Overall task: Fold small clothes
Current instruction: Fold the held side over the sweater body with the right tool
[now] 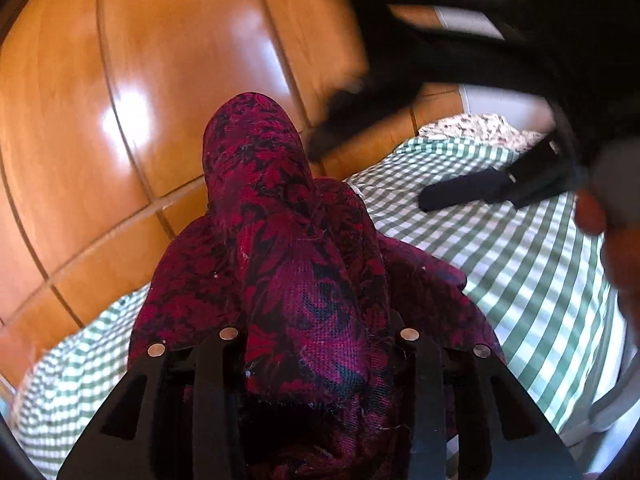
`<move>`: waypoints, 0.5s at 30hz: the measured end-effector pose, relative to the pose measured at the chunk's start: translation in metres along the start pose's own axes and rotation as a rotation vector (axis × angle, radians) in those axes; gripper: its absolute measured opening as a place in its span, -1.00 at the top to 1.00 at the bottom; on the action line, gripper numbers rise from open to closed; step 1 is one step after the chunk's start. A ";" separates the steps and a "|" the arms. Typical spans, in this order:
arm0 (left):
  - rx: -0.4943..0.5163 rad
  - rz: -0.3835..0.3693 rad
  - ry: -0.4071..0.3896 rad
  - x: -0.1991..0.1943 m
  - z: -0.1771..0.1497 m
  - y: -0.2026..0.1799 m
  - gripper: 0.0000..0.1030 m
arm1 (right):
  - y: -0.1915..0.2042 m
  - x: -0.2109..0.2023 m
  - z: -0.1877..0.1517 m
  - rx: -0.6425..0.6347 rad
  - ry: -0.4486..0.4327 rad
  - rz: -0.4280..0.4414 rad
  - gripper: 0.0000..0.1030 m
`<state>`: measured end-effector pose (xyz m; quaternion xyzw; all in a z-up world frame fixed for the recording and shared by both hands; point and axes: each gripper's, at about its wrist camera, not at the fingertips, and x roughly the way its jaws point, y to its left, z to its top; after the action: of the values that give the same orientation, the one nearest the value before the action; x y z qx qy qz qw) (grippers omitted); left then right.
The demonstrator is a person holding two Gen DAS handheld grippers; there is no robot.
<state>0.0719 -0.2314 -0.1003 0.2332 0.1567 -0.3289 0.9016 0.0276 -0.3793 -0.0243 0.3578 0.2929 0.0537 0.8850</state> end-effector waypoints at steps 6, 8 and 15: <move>0.068 0.014 -0.007 0.002 -0.007 -0.011 0.19 | 0.021 0.024 -0.005 -0.039 0.141 -0.027 -0.74; 0.082 0.006 -0.019 -0.003 -0.009 -0.016 0.09 | 0.017 0.031 -0.009 -0.036 0.152 -0.100 -0.73; 0.090 -0.215 -0.101 -0.055 -0.019 -0.024 -0.10 | -0.030 0.040 -0.022 0.112 0.151 -0.113 -0.37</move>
<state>0.0136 -0.2090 -0.1000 0.2384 0.1201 -0.4417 0.8565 0.0452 -0.3759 -0.0758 0.3844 0.3810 0.0142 0.8407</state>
